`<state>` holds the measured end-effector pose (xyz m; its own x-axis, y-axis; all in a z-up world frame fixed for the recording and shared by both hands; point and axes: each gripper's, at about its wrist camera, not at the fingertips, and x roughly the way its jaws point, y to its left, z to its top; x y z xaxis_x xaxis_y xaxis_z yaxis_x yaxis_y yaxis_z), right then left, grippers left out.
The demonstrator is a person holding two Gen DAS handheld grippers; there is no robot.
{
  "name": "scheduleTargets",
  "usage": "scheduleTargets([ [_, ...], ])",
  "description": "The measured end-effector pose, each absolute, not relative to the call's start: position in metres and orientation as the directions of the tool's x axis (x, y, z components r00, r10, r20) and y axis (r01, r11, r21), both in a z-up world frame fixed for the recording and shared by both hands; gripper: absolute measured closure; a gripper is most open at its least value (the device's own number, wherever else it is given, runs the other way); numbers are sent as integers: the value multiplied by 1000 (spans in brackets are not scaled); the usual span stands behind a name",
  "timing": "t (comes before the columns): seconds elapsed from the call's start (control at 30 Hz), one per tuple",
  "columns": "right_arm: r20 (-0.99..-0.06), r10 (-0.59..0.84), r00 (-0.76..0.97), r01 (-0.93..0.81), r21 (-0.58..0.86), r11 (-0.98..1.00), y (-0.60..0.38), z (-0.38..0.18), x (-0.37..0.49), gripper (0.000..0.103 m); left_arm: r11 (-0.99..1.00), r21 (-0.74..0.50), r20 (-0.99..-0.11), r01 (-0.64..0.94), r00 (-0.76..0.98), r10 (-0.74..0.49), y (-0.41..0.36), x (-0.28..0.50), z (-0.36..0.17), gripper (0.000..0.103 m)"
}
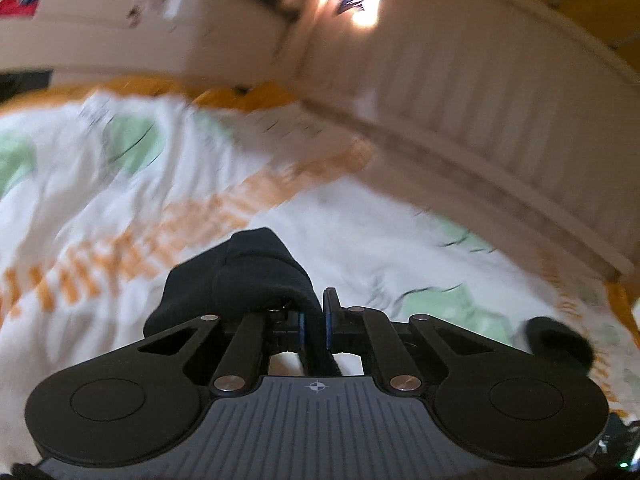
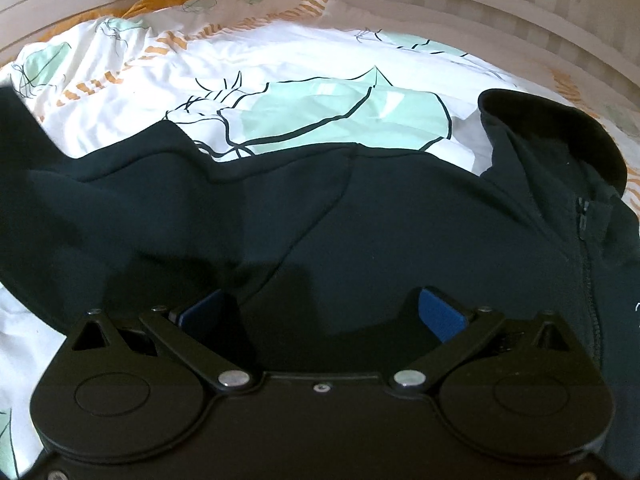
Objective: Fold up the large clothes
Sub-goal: 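Grasp the sleeve cuff with the left tool and lift it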
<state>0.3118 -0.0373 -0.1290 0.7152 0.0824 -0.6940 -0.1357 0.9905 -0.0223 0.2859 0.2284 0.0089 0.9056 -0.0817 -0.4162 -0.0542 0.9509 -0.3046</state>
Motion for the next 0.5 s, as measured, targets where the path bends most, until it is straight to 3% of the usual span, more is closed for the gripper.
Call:
scheduleTargets([
  [0.27,-621,114,776,-28,147,989,-103,-95,262,1,949,-235,-303,210,912,-277,139,283,60,95],
  [0.5,-617,11,787,103,149,983,-189,-82,195,1,874,-231,-289,427,828,-481,27,280,52,95],
])
